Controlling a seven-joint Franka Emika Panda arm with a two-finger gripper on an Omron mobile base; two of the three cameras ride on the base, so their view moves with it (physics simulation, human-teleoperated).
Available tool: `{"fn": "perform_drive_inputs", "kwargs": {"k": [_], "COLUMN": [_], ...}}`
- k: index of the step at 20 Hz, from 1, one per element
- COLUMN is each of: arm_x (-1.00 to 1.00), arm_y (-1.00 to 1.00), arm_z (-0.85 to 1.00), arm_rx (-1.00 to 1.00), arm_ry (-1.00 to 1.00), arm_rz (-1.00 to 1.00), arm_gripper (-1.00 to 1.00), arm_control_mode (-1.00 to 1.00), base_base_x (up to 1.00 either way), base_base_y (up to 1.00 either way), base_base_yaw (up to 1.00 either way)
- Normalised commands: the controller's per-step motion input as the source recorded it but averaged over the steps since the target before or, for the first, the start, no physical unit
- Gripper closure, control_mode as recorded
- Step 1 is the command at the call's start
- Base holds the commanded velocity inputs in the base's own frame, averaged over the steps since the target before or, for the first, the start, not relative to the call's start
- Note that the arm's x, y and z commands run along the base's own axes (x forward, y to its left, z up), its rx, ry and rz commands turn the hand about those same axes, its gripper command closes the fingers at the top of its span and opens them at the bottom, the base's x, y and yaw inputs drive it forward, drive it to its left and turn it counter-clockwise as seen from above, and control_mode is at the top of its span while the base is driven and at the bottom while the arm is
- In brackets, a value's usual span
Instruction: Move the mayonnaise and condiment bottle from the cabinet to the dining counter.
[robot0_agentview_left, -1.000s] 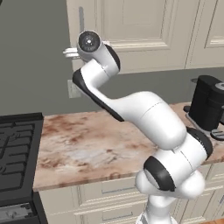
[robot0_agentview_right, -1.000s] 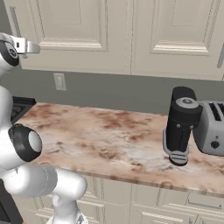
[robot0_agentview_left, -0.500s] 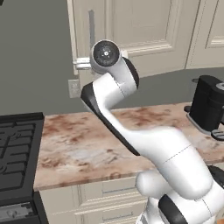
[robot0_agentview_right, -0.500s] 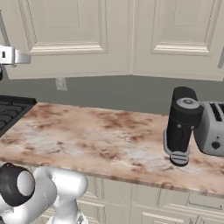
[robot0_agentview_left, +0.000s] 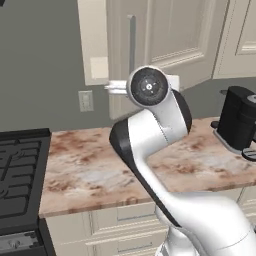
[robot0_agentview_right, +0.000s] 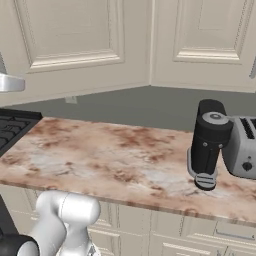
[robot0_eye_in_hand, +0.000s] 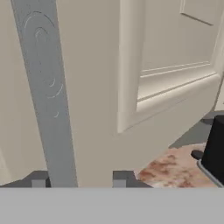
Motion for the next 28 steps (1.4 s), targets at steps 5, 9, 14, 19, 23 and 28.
{"fn": "perform_drive_inputs", "kwargs": {"k": [5,9,14,19,23,28], "arm_x": [-0.94,-0.98,-0.94,-0.11,0.39,0.57], "arm_y": [-0.79,0.06,0.86,0.86,0.13,0.21], "arm_z": [0.0,0.0,0.0,-0.01,-0.21,-0.17], "arm_rx": [0.0,-0.07,-0.22,-0.09,0.0,0.0], "arm_ry": [0.01,0.03,0.04,0.0,0.0,0.04], "arm_rz": [-0.12,-0.01,0.09,0.01,-0.01,-0.04], "arm_gripper": [-1.0,-1.0,-1.0,-1.0,-1.0,-1.0], "arm_control_mode": [-1.0,-1.0,-1.0,-1.0,-1.0,-1.0], "base_base_x": [0.0,0.0,0.0,0.0,0.0,0.0], "base_base_y": [0.0,0.0,0.0,0.0,0.0,0.0], "base_base_yaw": [0.0,0.0,0.0,0.0,0.0,0.0]}}
